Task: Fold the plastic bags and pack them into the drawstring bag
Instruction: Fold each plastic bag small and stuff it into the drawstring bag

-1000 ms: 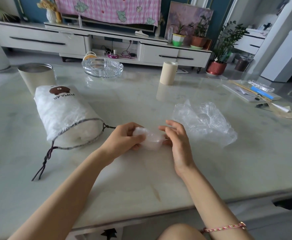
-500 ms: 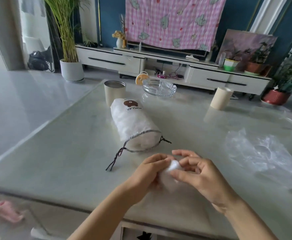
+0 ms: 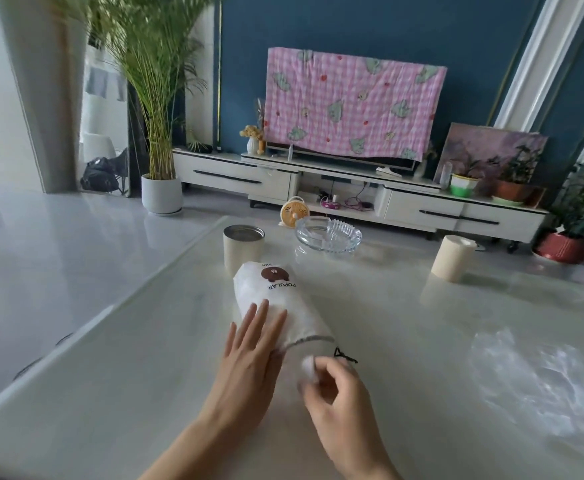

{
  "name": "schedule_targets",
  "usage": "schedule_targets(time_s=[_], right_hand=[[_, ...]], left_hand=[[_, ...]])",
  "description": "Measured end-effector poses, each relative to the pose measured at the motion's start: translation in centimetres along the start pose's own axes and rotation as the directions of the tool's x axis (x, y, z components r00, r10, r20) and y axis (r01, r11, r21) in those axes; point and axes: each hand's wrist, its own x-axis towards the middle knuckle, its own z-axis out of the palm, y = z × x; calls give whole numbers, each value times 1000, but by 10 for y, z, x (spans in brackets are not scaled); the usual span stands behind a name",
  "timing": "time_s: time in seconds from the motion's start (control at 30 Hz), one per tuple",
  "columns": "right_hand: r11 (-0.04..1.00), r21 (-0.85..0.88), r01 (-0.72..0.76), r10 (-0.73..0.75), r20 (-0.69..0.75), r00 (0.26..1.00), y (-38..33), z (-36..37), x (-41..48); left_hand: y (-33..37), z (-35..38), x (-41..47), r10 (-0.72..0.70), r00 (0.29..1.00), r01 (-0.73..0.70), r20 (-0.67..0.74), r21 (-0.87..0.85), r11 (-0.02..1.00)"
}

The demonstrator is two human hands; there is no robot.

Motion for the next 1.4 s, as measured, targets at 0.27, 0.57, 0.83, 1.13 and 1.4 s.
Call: schedule_targets(time_s=[0.27,0.57,0.83,1.13,1.4], right_hand=[[781,-534,323,-546,-335,768,2,9,18],[804,-586,101,-320,-285,904,11,20,53],[829,-550,103,-253,-205,946,47,-83,2],[440,-895,-72,-273,-209,939,102,-232,-22],[524,-840,142,-563,-216,798,58,-229,-28]], left_hand=[[12,1,-1,153,988,-143,35,-208,968],[6,10,-3,249,960,-249,131,-15,968],[8,-2,-8,280,959,-282,39,146,948],[108,64,-17,460,887,-458,42,-47,888],[115,67,-14,301,950,-295,87,-73,953]])
